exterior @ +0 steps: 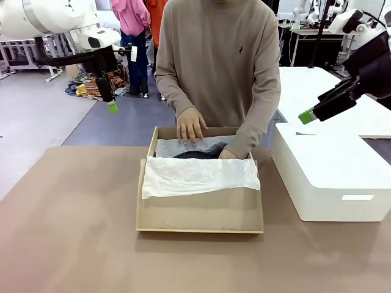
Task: Pack the shoes into the box.
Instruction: Close the Shoes Box.
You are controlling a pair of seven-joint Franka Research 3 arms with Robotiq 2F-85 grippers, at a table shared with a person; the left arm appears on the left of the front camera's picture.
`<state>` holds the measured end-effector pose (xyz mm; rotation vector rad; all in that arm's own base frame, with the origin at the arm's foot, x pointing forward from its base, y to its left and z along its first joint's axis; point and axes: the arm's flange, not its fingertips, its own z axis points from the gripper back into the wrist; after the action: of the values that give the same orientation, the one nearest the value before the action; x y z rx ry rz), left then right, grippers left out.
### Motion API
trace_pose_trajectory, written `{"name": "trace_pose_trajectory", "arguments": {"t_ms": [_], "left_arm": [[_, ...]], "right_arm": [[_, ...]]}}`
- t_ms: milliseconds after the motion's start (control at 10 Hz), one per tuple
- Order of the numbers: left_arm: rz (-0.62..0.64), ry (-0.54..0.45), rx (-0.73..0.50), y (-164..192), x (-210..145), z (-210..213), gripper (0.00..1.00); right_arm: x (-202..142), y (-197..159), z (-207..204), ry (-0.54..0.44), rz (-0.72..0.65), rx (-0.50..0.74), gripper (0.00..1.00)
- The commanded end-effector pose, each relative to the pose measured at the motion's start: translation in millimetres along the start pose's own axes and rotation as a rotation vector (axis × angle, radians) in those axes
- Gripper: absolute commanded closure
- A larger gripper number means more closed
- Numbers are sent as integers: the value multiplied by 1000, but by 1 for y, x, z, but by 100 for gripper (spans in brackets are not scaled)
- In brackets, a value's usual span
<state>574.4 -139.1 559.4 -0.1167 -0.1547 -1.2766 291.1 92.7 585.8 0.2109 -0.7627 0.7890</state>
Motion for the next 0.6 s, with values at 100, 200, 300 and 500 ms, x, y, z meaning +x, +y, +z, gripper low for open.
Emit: {"name": "trace_pose_trajectory", "arguments": {"t_ms": [100,200,300,500], "left_arm": [[-107,-52,-99,1,-4,2,0],[-214,-82,-165,5,-11,4,0],[-318,-128,-229,9,-19,7,0],[-493,-179,-327,19,-33,14,0]], "right_arm": [[0,0,0,-5,0,9,0],[0,0,0,-5,0,9,0],[0,0,0,-5,0,9,0],[0,0,0,-5,0,9,0]]}}
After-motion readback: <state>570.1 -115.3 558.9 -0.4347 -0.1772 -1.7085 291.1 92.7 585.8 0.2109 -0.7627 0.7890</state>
